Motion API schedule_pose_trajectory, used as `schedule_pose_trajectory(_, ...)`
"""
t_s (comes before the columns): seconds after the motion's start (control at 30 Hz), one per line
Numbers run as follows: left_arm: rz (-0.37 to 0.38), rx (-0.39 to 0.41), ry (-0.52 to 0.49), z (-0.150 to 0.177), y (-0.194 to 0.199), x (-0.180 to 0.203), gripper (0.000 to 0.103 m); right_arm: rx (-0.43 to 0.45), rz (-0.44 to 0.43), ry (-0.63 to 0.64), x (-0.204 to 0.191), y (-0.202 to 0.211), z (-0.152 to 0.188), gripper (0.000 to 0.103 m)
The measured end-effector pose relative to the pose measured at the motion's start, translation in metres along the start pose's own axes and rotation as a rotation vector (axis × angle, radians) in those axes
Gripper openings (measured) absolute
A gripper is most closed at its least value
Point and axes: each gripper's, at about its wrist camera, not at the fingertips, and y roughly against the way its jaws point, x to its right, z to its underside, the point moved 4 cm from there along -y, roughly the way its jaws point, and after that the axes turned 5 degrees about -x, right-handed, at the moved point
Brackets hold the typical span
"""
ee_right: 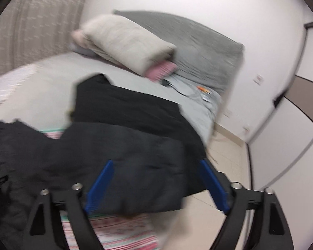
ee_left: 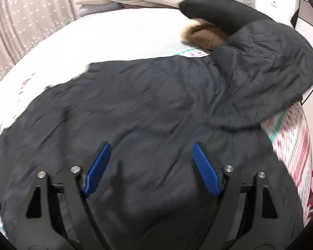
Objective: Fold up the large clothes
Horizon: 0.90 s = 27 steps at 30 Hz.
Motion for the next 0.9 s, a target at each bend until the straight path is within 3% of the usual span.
schedule_pose_trajectory(0.1,-0.048,-0.022,0.018,0.035,0.036,-0.038,0.084,-0.007,-0.156,0.043,-0.044,0.025,0.016,0.092)
schedule_pose_trajectory(0.33,-0.133,-0.053,0.051,0.120,0.106,-0.129,0.085,-0.146,-0.498,0.154,-0.130,0.042,0.077,0.092)
schedule_pose_trajectory(0.43,-0.141,-0.091,0.092,0.140,0.112,-0.171,0.085,-0.231,-0.659,0.161,-0.164,0.043,0.098,0.092)
schedule_pose_trajectory(0.5,-0.088,-0.119,0.150,0.146,0.111,-0.197,0.085,-0.343,-0.739,0.141,-0.190,0.035,0.109,0.092)
schedule_pose_trajectory(0.57,-0.015,-0.131,0.175,0.151,0.106,-0.215,0.085,-0.396,-0.779,0.151,-0.206,0.026,0.112,0.092)
schedule_pose_trajectory(0.63,-0.012,-0.144,0.182,0.154,0.097,-0.231,0.085,-0.421,-0.773,0.178,-0.225,0.016,0.115,0.092)
schedule_pose_trajectory(0.87,0.058,-0.162,0.060,0.145,0.050,-0.239,0.084,-0.514,-0.779,0.335,-0.289,-0.033,0.118,0.092)
schedule_pose_trajectory(0.9,0.073,-0.188,0.044,0.145,0.042,-0.237,0.077,-0.527,-0.775,0.347,-0.294,-0.042,0.120,0.092)
